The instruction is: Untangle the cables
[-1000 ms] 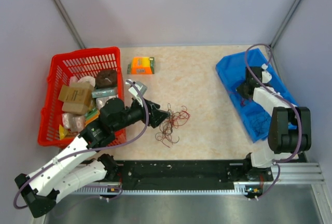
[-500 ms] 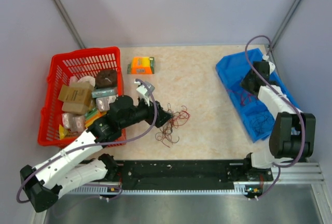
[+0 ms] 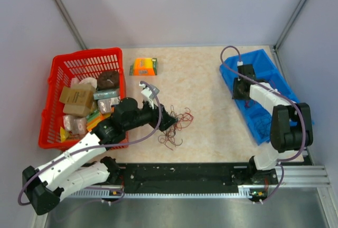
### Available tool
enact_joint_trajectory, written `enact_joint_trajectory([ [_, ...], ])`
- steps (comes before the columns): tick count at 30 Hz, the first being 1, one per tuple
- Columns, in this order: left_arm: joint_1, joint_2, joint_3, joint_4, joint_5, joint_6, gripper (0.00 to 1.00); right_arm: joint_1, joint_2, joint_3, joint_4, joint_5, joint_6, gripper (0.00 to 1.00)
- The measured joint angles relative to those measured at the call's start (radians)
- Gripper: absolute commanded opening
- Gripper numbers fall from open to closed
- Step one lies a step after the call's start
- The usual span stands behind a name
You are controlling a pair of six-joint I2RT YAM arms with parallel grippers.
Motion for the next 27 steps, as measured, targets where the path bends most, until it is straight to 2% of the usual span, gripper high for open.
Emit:
enact_joint_trajectory([
  [6,0.0,-0.021,-0.013,0.002,0.0,-0.001,0.72,0.047,0.01,0.008,-0.017,0.032,-0.09,0.38],
  [18,0.0,-0.021,-0.013,0.004,0.003,0.0,0.72,0.056,0.06,0.064,0.026,0.058,-0.168,0.36],
  [22,0.0,-0.021,-0.013,0.004,0.003,0.001,0.72,0.058,0.092,0.095,0.036,0.05,-0.179,0.28],
  [27,0.0,-0.021,-0.013,0.004,0.003,0.006,0.73,0.063,0.093,0.096,0.036,0.043,-0.193,0.09],
])
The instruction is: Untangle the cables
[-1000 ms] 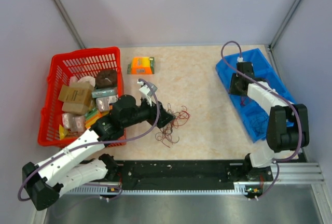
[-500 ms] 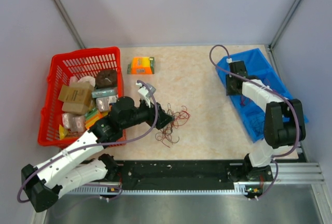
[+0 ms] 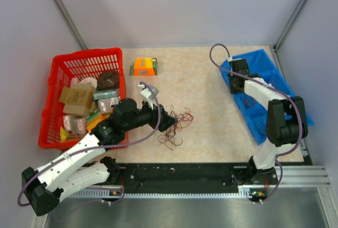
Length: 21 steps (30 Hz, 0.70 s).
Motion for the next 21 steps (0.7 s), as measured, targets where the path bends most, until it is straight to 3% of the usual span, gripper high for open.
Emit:
enact_joint_trajectory([
  [4,0.0,0.0,0.0,0.0,0.0,0.002,0.72,0.004,-0.009,0.017,0.013,0.007,-0.008,0.0],
  [14,0.0,0.006,0.0,0.0,0.001,0.002,0.73,0.004,-0.013,0.019,0.013,0.076,0.01,0.0],
  [17,0.0,0.006,0.0,0.0,0.001,0.002,0.72,0.004,-0.016,0.018,0.013,0.097,0.034,0.09],
  [21,0.0,0.006,0.0,0.0,0.001,0.001,0.73,0.004,-0.056,0.016,-0.013,0.117,0.115,0.42],
])
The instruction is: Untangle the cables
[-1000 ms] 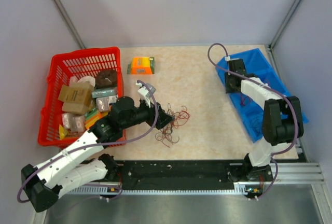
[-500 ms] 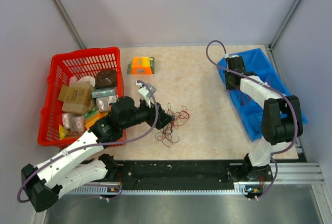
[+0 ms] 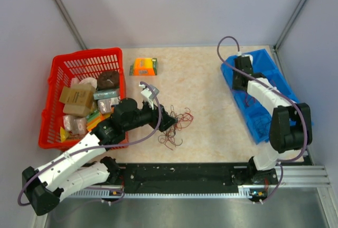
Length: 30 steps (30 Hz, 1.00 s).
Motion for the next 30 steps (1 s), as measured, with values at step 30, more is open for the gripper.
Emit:
enact_joint_trajectory([
  [30,0.0,-0.032,-0.006,0.0,0.022,-0.01,0.72,-0.108,0.008,-0.125,-0.026,0.028,0.786,0.37],
])
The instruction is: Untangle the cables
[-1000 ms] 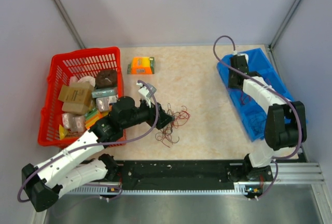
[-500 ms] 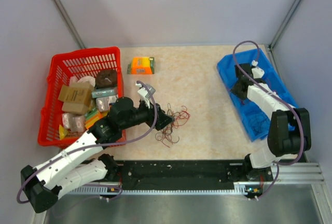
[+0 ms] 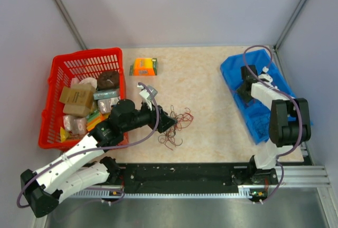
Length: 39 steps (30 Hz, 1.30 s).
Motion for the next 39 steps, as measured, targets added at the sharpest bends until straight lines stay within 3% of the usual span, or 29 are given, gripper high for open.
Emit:
enact_joint_trajectory([
  [5,0.0,0.0,0.0,0.0,0.0,-0.001,0.72,-0.009,0.081,0.05,0.01,-0.008,0.037,0.36],
  [14,0.0,0.0,0.0,0.0,0.0,-0.001,0.72,-0.039,0.087,0.055,0.043,-0.018,0.034,0.47],
  [23,0.0,0.001,0.0,-0.023,0.0,-0.014,0.73,-0.134,0.055,0.044,0.109,-0.035,-0.132,0.49],
  [27,0.0,0.023,0.0,-0.03,0.0,-0.027,0.72,-0.041,-0.13,-0.014,0.109,-0.046,-0.255,0.53],
  [30,0.0,0.088,-0.001,-0.028,-0.006,-0.034,0.67,0.111,-0.337,-0.061,0.126,-0.068,-0.35,0.56],
  [33,-0.002,0.187,-0.003,-0.03,-0.029,-0.043,0.66,0.237,-0.478,-0.122,0.195,-0.229,-0.417,0.54],
  [36,-0.006,0.295,-0.002,-0.036,-0.066,-0.05,0.75,0.296,-0.493,-0.2,0.267,-0.4,-0.427,0.53],
  [39,-0.014,0.409,0.016,-0.057,-0.122,-0.053,0.77,0.335,-0.436,-0.329,0.344,-0.524,-0.38,0.51],
])
